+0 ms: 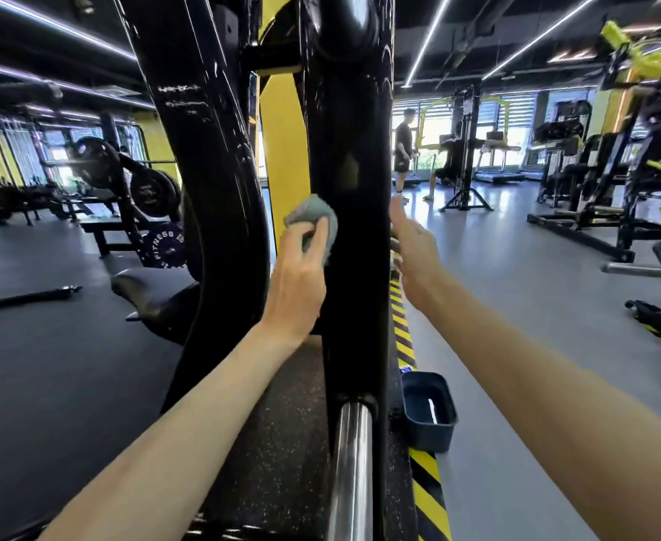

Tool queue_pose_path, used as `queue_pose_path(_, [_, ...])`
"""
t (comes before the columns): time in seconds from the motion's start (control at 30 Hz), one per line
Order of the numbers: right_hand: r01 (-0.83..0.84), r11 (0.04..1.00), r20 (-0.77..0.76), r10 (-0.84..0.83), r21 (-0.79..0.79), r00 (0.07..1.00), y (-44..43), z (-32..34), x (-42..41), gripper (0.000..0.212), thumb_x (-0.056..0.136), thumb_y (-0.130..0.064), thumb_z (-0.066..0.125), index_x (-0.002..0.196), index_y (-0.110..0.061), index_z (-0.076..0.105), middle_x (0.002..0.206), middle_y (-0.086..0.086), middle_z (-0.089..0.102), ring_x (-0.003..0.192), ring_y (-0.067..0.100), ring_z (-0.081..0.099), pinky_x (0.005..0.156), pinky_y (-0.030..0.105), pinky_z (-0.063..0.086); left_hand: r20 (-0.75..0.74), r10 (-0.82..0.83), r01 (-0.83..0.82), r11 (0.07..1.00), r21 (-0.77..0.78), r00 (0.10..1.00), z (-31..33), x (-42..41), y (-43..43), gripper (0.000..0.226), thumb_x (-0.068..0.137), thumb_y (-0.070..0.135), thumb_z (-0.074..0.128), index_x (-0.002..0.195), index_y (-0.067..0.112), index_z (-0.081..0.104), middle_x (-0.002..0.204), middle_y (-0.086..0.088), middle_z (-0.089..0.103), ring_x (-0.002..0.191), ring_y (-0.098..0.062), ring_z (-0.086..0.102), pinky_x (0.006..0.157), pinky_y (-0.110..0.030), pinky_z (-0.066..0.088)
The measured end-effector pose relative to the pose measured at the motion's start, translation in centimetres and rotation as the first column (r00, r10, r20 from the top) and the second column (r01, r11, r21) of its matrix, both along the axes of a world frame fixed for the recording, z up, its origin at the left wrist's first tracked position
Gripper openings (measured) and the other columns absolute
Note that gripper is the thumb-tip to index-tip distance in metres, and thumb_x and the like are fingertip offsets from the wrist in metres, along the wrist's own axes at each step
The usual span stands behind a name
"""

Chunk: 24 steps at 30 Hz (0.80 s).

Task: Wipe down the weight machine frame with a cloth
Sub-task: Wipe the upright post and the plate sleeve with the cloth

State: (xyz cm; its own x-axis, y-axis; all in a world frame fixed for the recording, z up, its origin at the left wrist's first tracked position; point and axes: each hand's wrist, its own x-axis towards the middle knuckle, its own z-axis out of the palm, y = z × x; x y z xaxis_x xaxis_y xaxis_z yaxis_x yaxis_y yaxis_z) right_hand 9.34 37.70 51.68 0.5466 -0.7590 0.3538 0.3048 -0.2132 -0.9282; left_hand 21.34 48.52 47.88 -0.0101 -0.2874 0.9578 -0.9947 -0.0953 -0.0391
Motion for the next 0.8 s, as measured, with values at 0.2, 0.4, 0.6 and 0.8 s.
queue_pose_path(0.2, [0.120, 0.945, 0.057, -0.107, -0.306, 0.993, 0.1, 2.4, 0.7, 0.048, 0.095, -0.040, 0.057, 0.059, -0.011, 0.045, 0.056, 0.003, 0.046, 0.056, 0.017, 0.046, 0.059, 0.031, 0.039, -0.670, -0.231, 0.246, 0.966, -0.074, 0.706, 2.4, -2.2, -0.2, 0.056, 0.094, -0.008, 0.043, 0.147, 0.010, 0.035, 0.129, 0.002, 0.048, 0.123, -0.010, 0.046, 0.097, -0.001, 0.031])
queue_pose_path(0.4, [-0.013, 0.977, -0.010, 0.011, -0.212, 1.000, 0.5, 3.1, -0.5, 0.029, 0.095, -0.035, 0.056, 0.100, -0.010, 0.069, 0.102, 0.008, 0.071, 0.096, 0.008, 0.066, 0.073, 0.005, 0.049, -0.823, -0.243, 0.342, 0.938, -0.063, 0.514, 5.5, -1.8, 1.0, 0.036, 0.089, -0.010, 0.043, 0.113, 0.006, 0.064, 0.080, 0.008, 0.060, 0.083, -0.016, 0.064, 0.066, -0.018, 0.049])
queue_pose_path(0.6, [-0.008, 0.983, -0.050, -0.001, -0.181, 0.999, 0.8, 3.3, -0.8, 0.031, 0.097, -0.034, 0.054, 0.102, -0.005, 0.067, 0.105, 0.008, 0.070, 0.085, 0.004, 0.065, 0.072, 0.006, 0.050, -0.694, -0.300, 0.284, 0.948, -0.142, 0.654, 11.6, -2.8, 0.0, 0.065, 0.085, -0.014, 0.036, 0.139, 0.021, 0.046, 0.104, 0.004, 0.061, 0.080, -0.005, 0.061, 0.070, -0.013, 0.049])
queue_pose_path(0.8, [-0.002, 0.990, -0.015, 0.000, -0.144, 1.000, 1.3, 3.3, -0.5, 0.045, 0.094, -0.040, 0.058, 0.102, 0.004, 0.065, 0.119, 0.024, 0.062, 0.105, 0.020, 0.064, 0.086, 0.013, 0.051, -0.778, -0.142, 0.316, 0.946, 0.076, 0.612, -0.3, -2.8, 1.3, 0.068, 0.092, -0.011, 0.042, 0.151, 0.018, 0.025, 0.134, -0.004, 0.054, 0.118, -0.020, 0.056, 0.098, -0.028, 0.048])
